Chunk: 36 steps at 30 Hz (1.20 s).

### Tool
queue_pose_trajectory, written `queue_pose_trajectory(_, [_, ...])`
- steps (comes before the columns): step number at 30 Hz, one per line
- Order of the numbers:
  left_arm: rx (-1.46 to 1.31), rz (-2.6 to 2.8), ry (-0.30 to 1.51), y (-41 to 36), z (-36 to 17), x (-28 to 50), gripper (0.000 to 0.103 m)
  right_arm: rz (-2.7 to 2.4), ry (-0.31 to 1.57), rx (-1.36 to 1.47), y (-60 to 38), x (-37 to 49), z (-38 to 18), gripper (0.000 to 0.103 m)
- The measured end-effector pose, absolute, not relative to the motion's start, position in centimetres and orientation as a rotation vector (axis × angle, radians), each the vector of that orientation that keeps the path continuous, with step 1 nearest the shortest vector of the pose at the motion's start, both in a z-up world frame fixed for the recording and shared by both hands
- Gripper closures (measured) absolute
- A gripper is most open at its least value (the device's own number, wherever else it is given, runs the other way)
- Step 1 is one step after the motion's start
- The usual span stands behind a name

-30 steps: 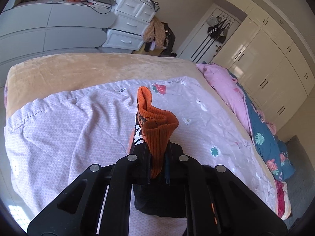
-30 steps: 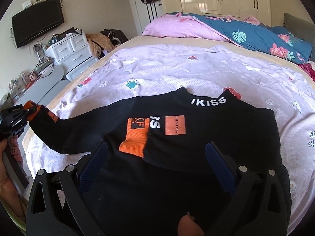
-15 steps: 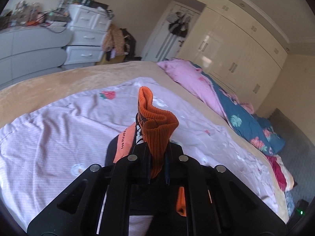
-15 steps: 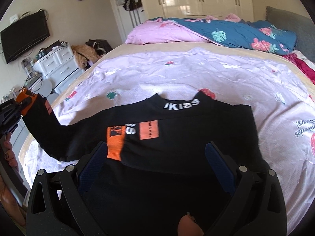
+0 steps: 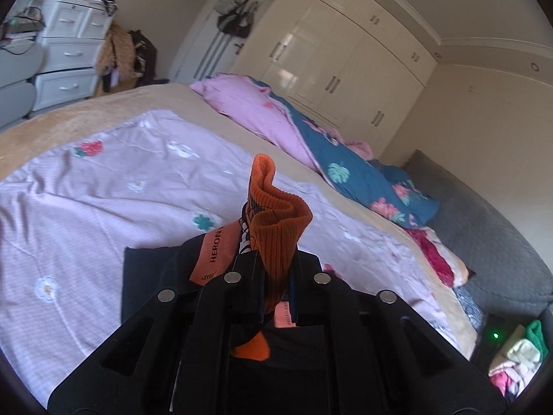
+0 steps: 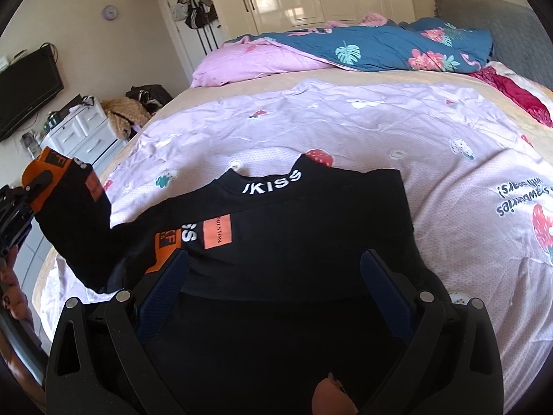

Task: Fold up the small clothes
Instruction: 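Carry the cuff with the left tool across the shirt body and lower it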

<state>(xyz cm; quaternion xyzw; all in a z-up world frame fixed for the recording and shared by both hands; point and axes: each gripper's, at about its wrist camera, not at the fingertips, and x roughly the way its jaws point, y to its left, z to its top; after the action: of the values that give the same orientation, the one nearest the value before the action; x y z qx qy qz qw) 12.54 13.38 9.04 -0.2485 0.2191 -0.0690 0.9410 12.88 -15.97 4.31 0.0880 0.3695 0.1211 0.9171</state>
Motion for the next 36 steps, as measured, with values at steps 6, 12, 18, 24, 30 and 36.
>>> queue_pose_trajectory(6, [-0.494, -0.306, 0.439, 10.6, 9.3, 12.8, 0.1, 0.227, 0.75, 0.211, -17.3, 13.0, 4.6, 0.004])
queue_pose_trajectory(12, [-0.498, -0.431, 0.459, 8.4, 8.9, 13.4, 0.1, 0.193, 0.746, 0.249, -19.0, 13.2, 4.7, 0.004])
queue_pose_trajectory(18, [-0.451, -0.466, 0.519, 6.1, 7.6, 14.5, 0.1, 0.16, 0.729, 0.301, -21.4, 13.2, 4.8, 0.004])
queue_pose_trajectory(24, [-0.424, -0.497, 0.609, 3.8, 5.4, 15.8, 0.1, 0.119, 0.718, 0.336, -23.6, 13.3, 4.9, 0.004])
queue_pose_trajectory(30, [-0.348, -0.543, 0.718, 0.7, 3.1, 16.3, 0.099, 0.091, 0.738, 0.357, -24.9, 13.8, 4.3, 0.004])
queue_pose_trajectory(36, [-0.317, -0.567, 0.821, -0.9, 0.8, 16.9, 0.086, 0.072, 0.812, 0.426, -26.4, 14.5, 2.3, 0.004])
